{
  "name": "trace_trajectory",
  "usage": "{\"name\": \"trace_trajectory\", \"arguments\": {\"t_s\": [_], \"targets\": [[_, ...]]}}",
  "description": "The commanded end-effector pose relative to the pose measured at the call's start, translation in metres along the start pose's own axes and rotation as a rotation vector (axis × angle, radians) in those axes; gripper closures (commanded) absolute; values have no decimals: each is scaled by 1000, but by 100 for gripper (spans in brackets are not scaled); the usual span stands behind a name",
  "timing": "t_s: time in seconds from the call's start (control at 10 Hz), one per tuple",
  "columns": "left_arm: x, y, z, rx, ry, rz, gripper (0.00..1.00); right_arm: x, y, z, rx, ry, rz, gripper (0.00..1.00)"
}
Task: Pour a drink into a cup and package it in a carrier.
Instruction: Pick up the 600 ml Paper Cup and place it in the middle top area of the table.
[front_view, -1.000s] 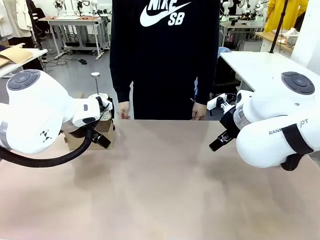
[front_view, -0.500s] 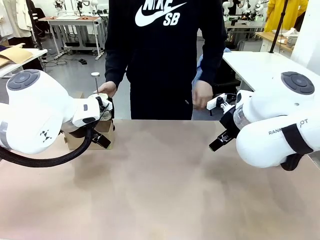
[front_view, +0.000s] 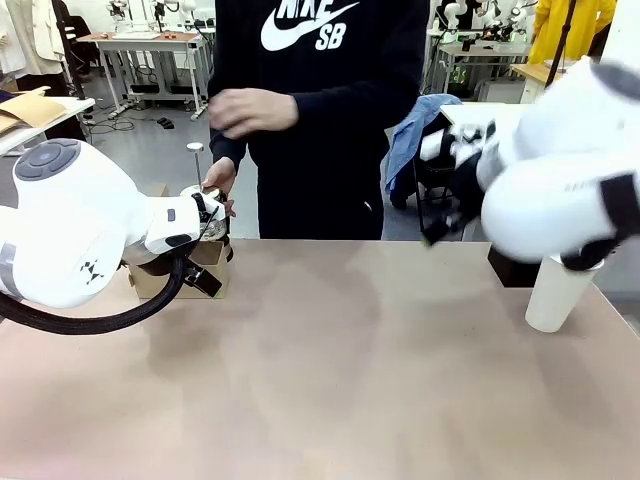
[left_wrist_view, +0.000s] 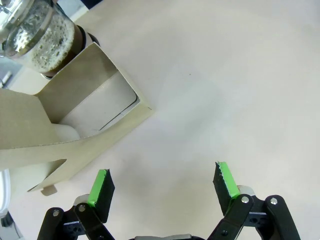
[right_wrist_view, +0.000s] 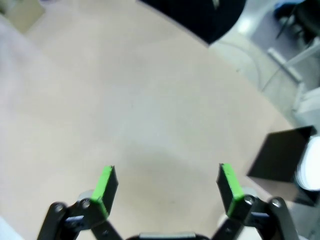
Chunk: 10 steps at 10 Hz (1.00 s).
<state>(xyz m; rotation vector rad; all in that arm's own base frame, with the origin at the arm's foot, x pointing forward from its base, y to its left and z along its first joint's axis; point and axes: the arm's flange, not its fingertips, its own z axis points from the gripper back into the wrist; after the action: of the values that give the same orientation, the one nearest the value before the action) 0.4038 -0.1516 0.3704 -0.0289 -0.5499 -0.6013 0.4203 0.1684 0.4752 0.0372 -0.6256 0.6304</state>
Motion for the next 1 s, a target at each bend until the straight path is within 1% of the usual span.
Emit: {"name": "trace_trajectory", "arguments": {"t_s": [0.0,0.1,0.2,0.3,0.4,0.5,0.6,0.7,0.9], "targets": [[0,0,0,0,0,0,0,39,-40,54,114,25,25,0],[0,0,0,0,0,0,0,46,-67,81,190,0,42,0],[0,0,0,0,0,0,0,36,-104,116,285,-91,63,0],[0,0,0,0,0,0,0,19,-129,136,351,-160,104,0],[0,0,0,0,0,0,0,-10,-157,156,407,-232,137,0],[0,0,0,0,0,0,0,-45,-179,171,433,-278,139,0],[0,0,0,0,0,0,0,-87,-199,179,465,-355,178,0],[0,0,0,0,0,0,0,-135,-223,177,499,-460,241,0],[0,0,0,0,0,0,0,-214,-265,140,593,-583,203,0]]}}
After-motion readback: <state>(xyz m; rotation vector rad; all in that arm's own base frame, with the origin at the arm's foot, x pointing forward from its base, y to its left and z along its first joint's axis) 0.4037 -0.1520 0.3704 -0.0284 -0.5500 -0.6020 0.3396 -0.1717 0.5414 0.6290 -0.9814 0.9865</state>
